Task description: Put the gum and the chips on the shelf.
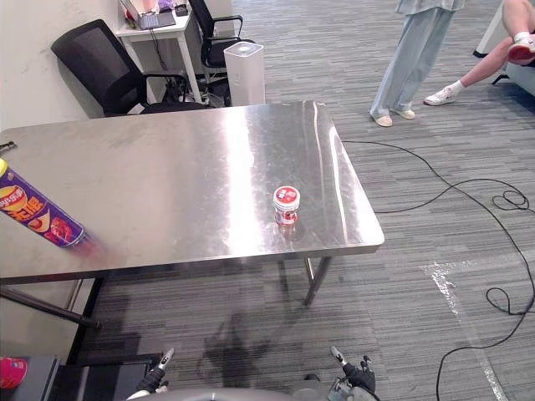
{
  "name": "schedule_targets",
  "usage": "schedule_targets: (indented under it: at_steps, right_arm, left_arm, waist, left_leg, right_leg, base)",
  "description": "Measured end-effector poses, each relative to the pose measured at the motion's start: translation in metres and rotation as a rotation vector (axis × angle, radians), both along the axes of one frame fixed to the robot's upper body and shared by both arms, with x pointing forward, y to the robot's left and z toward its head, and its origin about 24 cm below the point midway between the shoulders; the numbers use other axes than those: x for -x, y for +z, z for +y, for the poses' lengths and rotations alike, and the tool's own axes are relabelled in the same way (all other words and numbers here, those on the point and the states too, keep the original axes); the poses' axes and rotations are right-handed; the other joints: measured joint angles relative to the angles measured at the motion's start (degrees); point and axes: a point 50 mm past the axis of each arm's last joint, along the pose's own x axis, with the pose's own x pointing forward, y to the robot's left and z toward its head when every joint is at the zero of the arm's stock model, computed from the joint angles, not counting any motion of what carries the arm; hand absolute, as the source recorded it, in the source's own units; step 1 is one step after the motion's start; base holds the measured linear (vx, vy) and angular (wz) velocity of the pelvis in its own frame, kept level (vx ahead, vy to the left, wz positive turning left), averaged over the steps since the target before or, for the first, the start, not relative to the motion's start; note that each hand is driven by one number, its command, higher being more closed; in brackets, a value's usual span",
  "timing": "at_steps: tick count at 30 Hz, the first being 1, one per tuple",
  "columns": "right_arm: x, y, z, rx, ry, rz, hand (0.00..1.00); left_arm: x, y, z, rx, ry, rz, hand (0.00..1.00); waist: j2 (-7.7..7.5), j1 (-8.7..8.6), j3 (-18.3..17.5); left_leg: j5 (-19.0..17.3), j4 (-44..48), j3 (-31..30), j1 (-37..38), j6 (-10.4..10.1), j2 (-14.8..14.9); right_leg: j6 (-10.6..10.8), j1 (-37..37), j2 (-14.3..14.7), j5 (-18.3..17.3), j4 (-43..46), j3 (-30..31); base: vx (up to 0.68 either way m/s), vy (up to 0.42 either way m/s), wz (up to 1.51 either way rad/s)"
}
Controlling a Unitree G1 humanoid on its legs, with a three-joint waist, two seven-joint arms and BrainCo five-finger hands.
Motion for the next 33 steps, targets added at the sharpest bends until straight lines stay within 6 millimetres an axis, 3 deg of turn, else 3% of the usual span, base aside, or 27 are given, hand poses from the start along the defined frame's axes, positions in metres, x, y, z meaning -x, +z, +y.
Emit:
schedule_targets:
  at_steps: [5,8,10,13,14,16,17,19,22,23,24,25,26,28,32,33]
  right_arm:
    - [0.012,0.005,-0.029,0.072,-0.109,0.021,0.00]
    - [0.014,0.012,-0.057,0.118,-0.169,0.012,0.00]
    - [0.013,0.021,-0.083,0.132,-0.191,-0.012,0.00]
    - [0.005,0.031,-0.104,0.154,-0.210,-0.043,0.00]
    - [-0.009,0.042,-0.119,0.186,-0.235,-0.086,0.00]
    - [-0.020,0.051,-0.128,0.210,-0.240,-0.121,0.00]
    - [-0.035,0.066,-0.143,0.246,-0.274,-0.192,0.00]
    - [-0.046,0.080,-0.153,0.277,-0.307,-0.251,0.00]
    - [-0.081,0.134,-0.180,0.413,-0.343,-0.450,0.00]
    - [-0.088,0.146,-0.183,0.443,-0.338,-0.494,0.00]
    - [-0.106,0.181,-0.184,0.524,-0.303,-0.627,0.00]
    - [-0.113,0.196,-0.183,0.562,-0.276,-0.683,0.00]
    - [-0.125,0.222,-0.177,0.641,-0.216,-0.759,0.00]
    - [-0.142,0.255,-0.162,0.715,-0.142,-0.878,0.00]
    - [-0.164,0.281,-0.127,0.742,0.084,-0.998,0.00]
    - [-0.172,0.286,-0.108,0.725,0.200,-1.036,0.00]
  left_arm:
    - [0.003,-0.001,-0.001,0.001,0.003,0.012,0.00]
    - [0.004,-0.001,0.000,0.005,0.004,0.023,0.00]
    - [0.005,-0.001,0.001,0.006,-0.003,0.028,0.00]
    - [0.004,0.000,0.007,-0.007,-0.025,0.029,0.00]
    - [0.005,-0.001,0.008,-0.004,-0.027,0.036,0.00]
    - [0.005,-0.001,0.009,-0.003,-0.027,0.038,0.00]
    - [0.005,-0.001,0.008,0.000,-0.026,0.040,0.00]
    - [0.005,-0.001,0.008,0.001,-0.026,0.039,0.00]
    - [0.005,-0.001,0.008,0.005,-0.026,0.043,0.00]
    - [0.004,-0.001,0.007,0.005,-0.025,0.042,0.00]
    - [0.004,-0.001,0.007,0.006,-0.026,0.042,0.00]
    - [0.004,-0.001,0.007,0.005,-0.027,0.041,0.00]
    - [0.005,-0.001,0.007,0.004,-0.027,0.044,0.00]
    - [0.006,0.000,0.007,0.003,-0.030,0.043,0.00]
    - [0.004,0.000,0.007,0.005,-0.067,0.046,0.00]
    - [0.004,0.000,0.007,0.010,-0.071,0.049,0.00]
  waist:
    - [-0.30,0.05,-0.51]
    - [-0.85,0.09,-0.75]
    - [-1.16,0.09,-1.00]
    - [-1.75,0.00,-1.46]
    - [-2.05,0.00,-2.03]
    - [-2.03,-0.01,-2.23]
    - [-1.83,-0.03,-2.40]
    - [-1.72,-0.07,-2.45]
    - [-1.55,-0.18,-2.54]
    - [-1.54,-0.20,-2.55]
    - [-1.49,-0.44,-2.58]
    - [-1.47,-0.59,-2.59]
    - [-1.50,-1.24,-2.58]
    - [-1.67,-1.44,-2.59]
    - [-1.89,-1.36,-2.55]
    - [-1.92,-1.43,-2.54]
  left_leg:
    - [2.07,-2.99,-0.28,1.14,0.72,-0.61]
    - [2.23,-3.30,-0.45,0.91,0.95,-0.94]
    - [2.22,-3.36,-0.79,0.53,0.95,-1.29]
    - [2.48,-3.36,-1.64,-0.40,1.25,-1.45]
    - [2.49,-3.35,-1.68,-0.75,1.26,-1.44]
    - [2.49,-3.34,-1.65,-0.78,1.27,-1.45]
    - [2.44,-3.31,-1.69,-0.88,1.20,-1.44]
    - [2.43,-3.20,-1.77,-1.04,1.19,-1.44]
    - [2.42,-3.05,-2.05,-1.26,1.18,-1.50]
    - [2.42,-3.05,-2.10,-1.33,1.18,-1.55]
    - [2.43,-3.04,-2.37,-1.71,1.18,-1.50]
    - [2.43,-3.04,-2.63,-1.93,1.18,-1.48]
    - [2.44,-3.04,-3.03,-2.09,1.18,-1.44]
    - [2.44,-3.04,-3.13,-2.07,1.18,-1.39]
    - [2.45,-3.05,-3.27,-2.18,1.19,-1.46]
    - [2.45,-3.05,-3.31,-2.24,1.19,-1.46]
  right_leg:
    - [-0.53,0.01,-0.45,0.21,-0.39,-1.00]
    - [-0.62,-0.05,-0.88,0.17,-0.69,-1.48]
    - [-0.63,-0.03,-1.23,0.17,-1.37,-1.81]
    - [-0.35,-0.25,-1.43,0.87,-1.88,-2.54]
    - [-0.44,-0.30,-1.39,1.21,-2.37,-2.62]
    - [-0.49,-0.26,-1.37,1.44,-2.43,-2.62]
    - [-0.48,-0.23,-1.35,1.66,-2.59,-2.69]
    - [-0.48,-0.24,-1.35,1.67,-2.77,-2.82]
    - [-0.46,-0.08,-1.27,1.69,-3.16,-3.27]
    - [-0.46,-0.09,-1.23,1.70,-3.16,-3.35]
    - [-0.46,-0.20,-1.18,1.70,-3.16,-3.61]
    - [-0.47,-0.29,-1.17,1.71,-3.16,-3.78]
    - [-0.47,-0.30,-1.14,1.71,-3.16,-4.11]
    - [-0.47,-0.32,-1.10,1.71,-3.18,-4.26]
    - [-0.47,-0.33,-1.18,1.71,-3.25,-4.46]
    - [-0.47,-0.36,-1.18,1.71,-3.28,-4.53]
  base:
    - [-0.12,-0.033,0.06]
    - [-0.11,-0.010,0.02]
    - [-0.04,0.000,0.04]
    - [0.00,-0.008,0.13]
    - [0.04,-0.013,0.03]
    - [0.04,-0.009,0.00]
    - [0.06,-0.012,0.01]
    - [0.06,-0.015,0.03]
    - [0.05,-0.025,0.05]
    - [0.02,-0.027,0.06]
    - [0.01,-0.029,0.08]
    - [0.00,-0.037,0.14]
    - [-0.01,-0.032,0.12]
    - [-0.01,-0.020,0.05]
    - [-0.01,-0.007,0.00]
    - [0.00,0.000,0.00]
